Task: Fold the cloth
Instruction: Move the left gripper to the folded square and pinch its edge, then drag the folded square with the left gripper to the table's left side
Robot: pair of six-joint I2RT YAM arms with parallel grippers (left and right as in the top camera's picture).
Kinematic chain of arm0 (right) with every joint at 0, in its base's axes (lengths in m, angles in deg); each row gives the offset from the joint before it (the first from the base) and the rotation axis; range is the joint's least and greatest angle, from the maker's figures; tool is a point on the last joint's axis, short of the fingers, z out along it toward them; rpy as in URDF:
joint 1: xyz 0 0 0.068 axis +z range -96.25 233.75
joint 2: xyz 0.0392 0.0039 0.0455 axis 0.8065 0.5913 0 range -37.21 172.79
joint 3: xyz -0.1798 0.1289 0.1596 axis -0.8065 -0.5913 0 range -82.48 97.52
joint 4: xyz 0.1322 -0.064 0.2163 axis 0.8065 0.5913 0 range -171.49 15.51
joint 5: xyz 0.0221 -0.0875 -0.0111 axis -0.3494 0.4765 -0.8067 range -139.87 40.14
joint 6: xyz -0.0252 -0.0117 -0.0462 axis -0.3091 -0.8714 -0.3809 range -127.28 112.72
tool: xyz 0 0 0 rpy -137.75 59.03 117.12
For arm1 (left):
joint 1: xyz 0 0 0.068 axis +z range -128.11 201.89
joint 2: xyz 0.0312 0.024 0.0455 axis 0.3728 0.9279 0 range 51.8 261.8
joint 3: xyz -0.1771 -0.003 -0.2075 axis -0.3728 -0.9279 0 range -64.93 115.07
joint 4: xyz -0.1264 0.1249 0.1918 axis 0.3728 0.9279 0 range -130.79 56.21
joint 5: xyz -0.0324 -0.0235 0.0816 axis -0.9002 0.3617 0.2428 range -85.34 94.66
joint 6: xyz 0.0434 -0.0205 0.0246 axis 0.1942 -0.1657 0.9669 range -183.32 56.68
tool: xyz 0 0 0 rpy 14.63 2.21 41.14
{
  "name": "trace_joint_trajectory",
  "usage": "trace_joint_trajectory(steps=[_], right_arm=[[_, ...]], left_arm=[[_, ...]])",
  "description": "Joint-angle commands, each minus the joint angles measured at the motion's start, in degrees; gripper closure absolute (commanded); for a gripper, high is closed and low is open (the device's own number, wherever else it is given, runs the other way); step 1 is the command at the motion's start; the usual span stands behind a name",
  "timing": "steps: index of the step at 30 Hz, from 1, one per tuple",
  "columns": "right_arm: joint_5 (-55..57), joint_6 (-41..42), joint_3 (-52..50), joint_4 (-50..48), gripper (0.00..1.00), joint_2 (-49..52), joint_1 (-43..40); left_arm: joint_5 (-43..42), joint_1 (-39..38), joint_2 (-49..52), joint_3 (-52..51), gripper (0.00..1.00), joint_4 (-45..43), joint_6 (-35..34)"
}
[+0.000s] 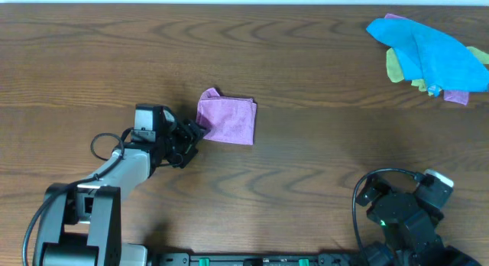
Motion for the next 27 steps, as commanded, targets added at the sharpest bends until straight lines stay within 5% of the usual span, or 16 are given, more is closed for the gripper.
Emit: trace_joint_trajectory(steps=[1,11,24,27], right_arm=[[0.96,0.83,-0.28,0.04,0.01,-0.15,-0.26],[0.96,0.83,-0.28,0.07,0.01,-0.15,-0.26],[0.96,0.83,-0.28,0.04,0.01,-0.15,-0.26],[0.96,0.83,-0.28,0.04,0.01,-0.15,-0.26]], left_arm=[[0.00,-1.75,0.09,-0.87,0.23,-1.81,-2.40],[6.62,-5.53,0.33,-0.87,0.25,-4.59,-4.09],[5.14,-5.66,8.55,-0.87,0.28,-14.08,-7.50],[5.68,-6.19,9.05,-0.87,0.36,-14.67,-7.50]])
